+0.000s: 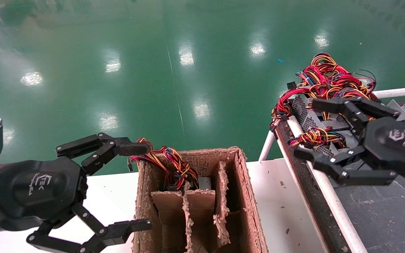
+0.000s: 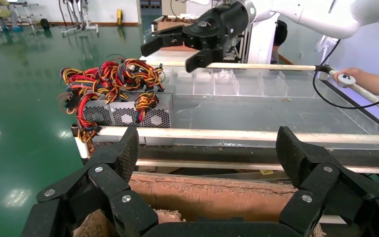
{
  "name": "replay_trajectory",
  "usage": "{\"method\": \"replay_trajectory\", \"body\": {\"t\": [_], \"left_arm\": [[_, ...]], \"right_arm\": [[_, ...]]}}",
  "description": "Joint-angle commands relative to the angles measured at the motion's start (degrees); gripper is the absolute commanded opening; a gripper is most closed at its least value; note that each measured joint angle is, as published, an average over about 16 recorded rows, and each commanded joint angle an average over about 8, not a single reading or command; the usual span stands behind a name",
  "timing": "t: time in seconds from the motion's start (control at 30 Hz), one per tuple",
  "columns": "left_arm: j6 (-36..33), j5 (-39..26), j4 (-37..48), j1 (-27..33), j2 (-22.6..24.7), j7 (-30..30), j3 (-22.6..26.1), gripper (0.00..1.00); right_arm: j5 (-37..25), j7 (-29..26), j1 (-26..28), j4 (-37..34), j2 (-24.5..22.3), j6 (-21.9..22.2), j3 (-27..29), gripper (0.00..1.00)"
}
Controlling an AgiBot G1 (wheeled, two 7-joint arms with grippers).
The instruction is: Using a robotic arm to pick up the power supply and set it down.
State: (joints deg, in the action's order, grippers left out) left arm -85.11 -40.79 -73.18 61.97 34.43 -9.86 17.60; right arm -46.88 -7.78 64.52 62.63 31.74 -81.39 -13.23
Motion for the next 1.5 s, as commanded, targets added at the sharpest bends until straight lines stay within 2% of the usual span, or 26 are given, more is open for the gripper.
{"method": "replay_trajectory", "body": {"t": [0.03, 0.8, 1.5], "left_arm": [[0.0, 0.0, 0.0, 0.0, 0.0, 0.0, 0.0, 1.0], [0.03, 0.04, 0.01, 0.01, -0.02, 0.03, 0.05, 1.0], [0.05, 0.05, 0.02, 0.0, -0.03, 0.03, 0.05, 1.0]], "right_arm": [[0.45, -0.27, -0.26, 0.98, 0.29, -0.39, -0.25, 1.0], [5.15, -3.01, -3.04, 11.27, 3.36, -4.41, -2.86, 1.0], [5.19, -3.02, -3.06, 11.13, 3.35, -4.39, -2.85, 1.0]]}}
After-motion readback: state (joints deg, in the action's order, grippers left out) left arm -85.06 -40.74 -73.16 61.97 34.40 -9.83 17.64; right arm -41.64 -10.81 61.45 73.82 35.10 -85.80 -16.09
